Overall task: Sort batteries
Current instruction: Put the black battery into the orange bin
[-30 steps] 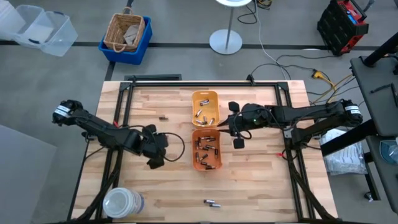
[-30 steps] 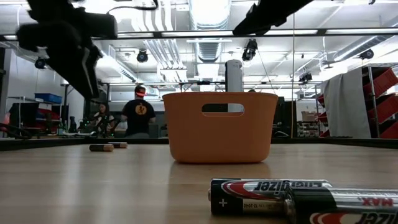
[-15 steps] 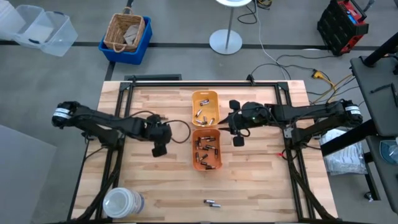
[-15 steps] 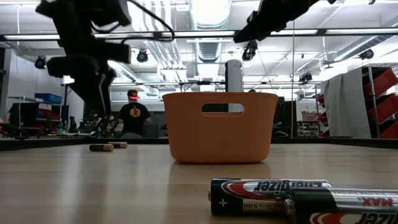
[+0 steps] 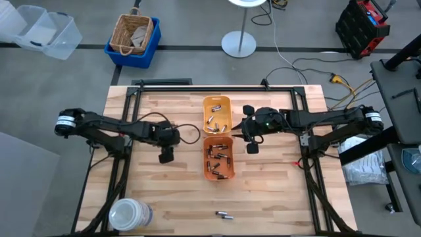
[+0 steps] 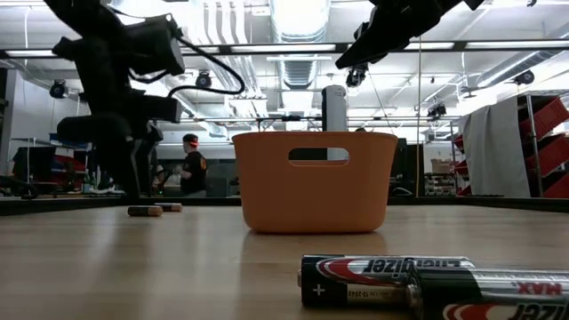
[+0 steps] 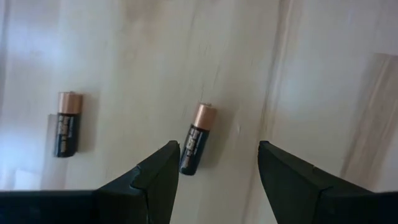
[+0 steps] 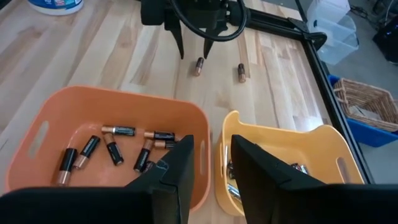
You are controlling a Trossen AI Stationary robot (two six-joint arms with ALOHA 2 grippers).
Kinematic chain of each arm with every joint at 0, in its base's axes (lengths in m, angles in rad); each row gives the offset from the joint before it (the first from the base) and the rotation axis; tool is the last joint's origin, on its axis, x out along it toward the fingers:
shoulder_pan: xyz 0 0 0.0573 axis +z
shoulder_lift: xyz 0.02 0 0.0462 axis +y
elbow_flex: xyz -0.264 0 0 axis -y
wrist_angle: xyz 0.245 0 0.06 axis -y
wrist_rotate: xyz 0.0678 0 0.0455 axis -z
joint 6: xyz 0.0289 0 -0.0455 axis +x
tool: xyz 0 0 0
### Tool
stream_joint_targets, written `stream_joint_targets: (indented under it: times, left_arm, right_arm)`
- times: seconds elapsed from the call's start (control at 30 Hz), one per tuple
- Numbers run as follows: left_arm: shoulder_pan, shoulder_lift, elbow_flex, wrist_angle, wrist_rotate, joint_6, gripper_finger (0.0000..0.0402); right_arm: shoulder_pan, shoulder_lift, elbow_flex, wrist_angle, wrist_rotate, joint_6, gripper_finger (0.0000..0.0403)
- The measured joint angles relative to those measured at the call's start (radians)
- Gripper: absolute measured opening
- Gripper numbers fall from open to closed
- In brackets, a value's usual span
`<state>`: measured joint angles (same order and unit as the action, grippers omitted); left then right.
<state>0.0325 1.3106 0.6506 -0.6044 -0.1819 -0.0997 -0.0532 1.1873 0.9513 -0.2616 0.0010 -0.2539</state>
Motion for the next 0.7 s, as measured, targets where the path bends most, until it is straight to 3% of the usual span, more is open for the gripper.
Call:
stream_joint_targets:
  times: [0.27,0.7]
  left_arm:
    - [0.049,0.000,-0.089,0.124,0.011,0.026,0.0196]
    - [0.059,0.032,-0.142,0.229,0.024,0.047,0.0196]
  right_arm:
    - [0.000,0.000,0.000,0.004,0.000,-0.006,0.0091]
    - [0.000,0.000,0.000,0.005,0.000,-0.008,0.0113]
